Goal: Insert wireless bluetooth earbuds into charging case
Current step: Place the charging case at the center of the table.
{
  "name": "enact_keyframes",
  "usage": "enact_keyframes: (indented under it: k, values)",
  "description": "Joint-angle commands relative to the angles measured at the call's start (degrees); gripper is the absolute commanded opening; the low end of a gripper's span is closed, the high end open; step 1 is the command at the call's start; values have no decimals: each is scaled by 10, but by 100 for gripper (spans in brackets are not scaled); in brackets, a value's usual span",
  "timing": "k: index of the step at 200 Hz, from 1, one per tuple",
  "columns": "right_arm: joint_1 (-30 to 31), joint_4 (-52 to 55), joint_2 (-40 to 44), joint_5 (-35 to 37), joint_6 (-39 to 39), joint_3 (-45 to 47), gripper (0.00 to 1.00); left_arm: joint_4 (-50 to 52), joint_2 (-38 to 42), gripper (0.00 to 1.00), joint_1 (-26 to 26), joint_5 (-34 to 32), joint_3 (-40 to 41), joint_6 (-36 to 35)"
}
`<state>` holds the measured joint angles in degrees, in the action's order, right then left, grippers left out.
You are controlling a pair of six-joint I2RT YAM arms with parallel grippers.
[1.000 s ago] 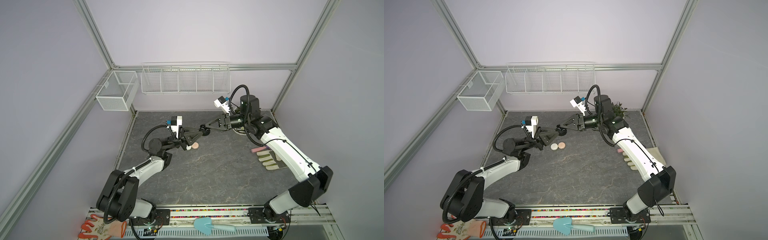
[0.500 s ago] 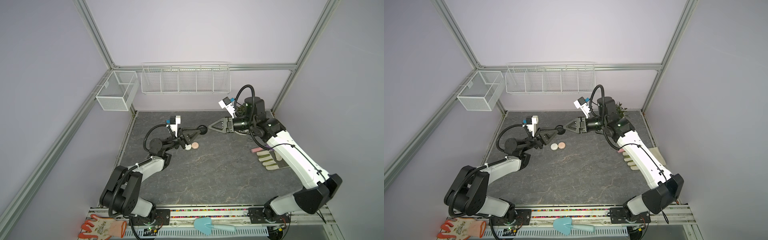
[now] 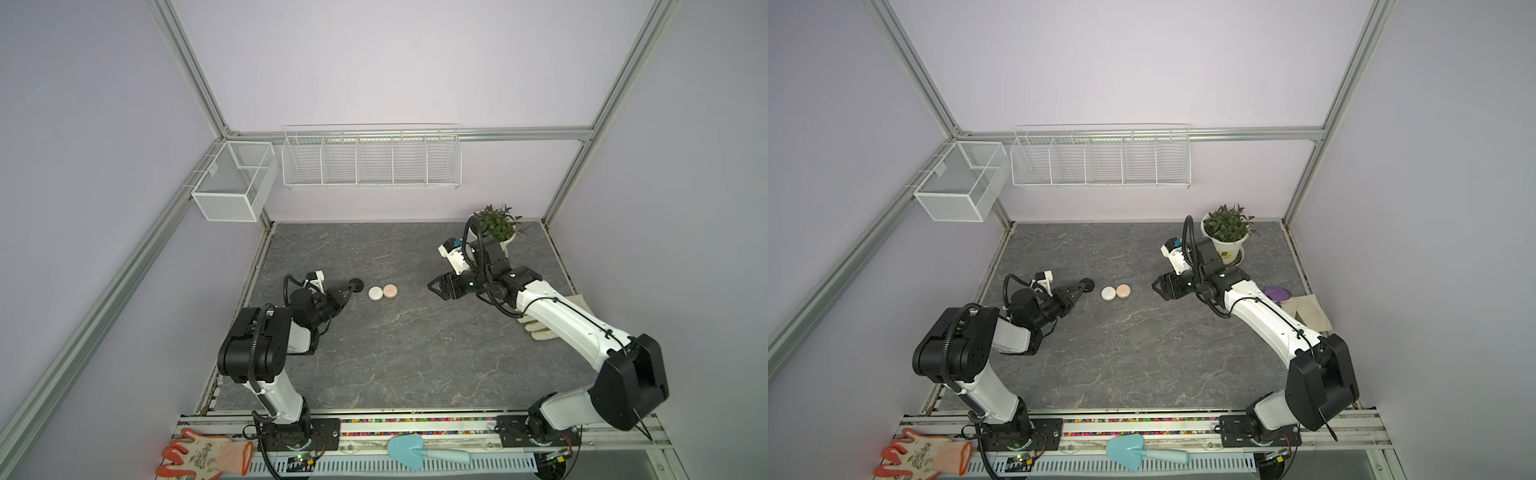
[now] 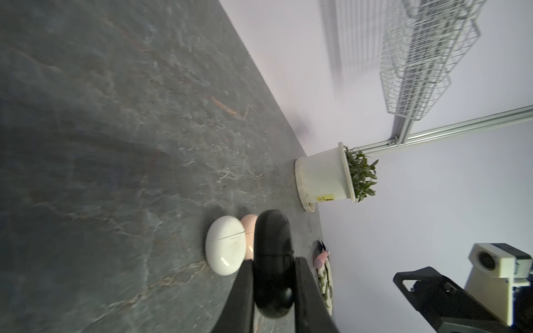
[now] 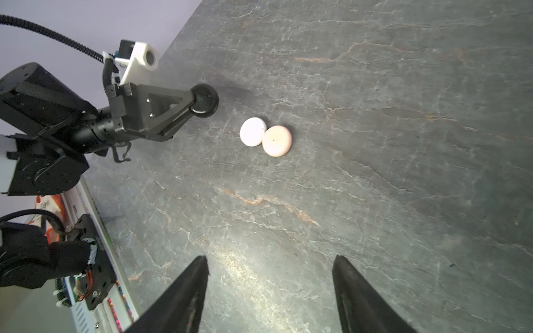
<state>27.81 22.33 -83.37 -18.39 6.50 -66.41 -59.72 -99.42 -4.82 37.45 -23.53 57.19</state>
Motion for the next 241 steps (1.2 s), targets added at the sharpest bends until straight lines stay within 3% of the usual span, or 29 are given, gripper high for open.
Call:
enact_keyframes:
  k: [1, 49, 117, 163, 165, 166, 167, 181, 205, 226, 233, 241]
  values:
    - [-18, -40, 12, 4, -21, -4, 72, 125, 0, 0, 1, -14, -34, -43]
    - [-34, -49, 21, 12, -6, 6, 73, 338, 5, 0, -22, -34, -107, -115]
    - [-40, -45, 37, 24, -5, 14, 77, 294, -46, 0, -39, -40, -102, -87]
    - [-47, -51, 63, 53, -35, 56, 85, 348, 3, 46, -31, -84, -83, -144]
    - [-48, -56, 65, 61, -40, 62, 86, 357, 10, 56, -30, -87, -83, -153]
    - [-48, -58, 67, 65, -43, 67, 86, 364, 13, 56, -28, -89, -83, -157]
    - [-49, -60, 69, 69, -46, 71, 87, 370, 16, 64, -28, -93, -83, -161]
    - [-57, -124, 90, 142, -97, 140, 93, 482, 83, 98, -22, -163, -95, -239]
    - [-87, -308, 77, 262, -173, 259, 95, 606, 191, 99, -45, -317, -138, -319]
    - [-122, -389, 36, 335, -174, 296, 93, 586, 238, 100, -45, -400, -131, -346]
    - [-134, -437, 30, 340, -176, 326, 93, 576, 250, 100, -45, -454, -121, -316]
    - [-146, -484, 32, 339, -171, 356, 93, 559, 265, 99, -37, -474, -108, -297]
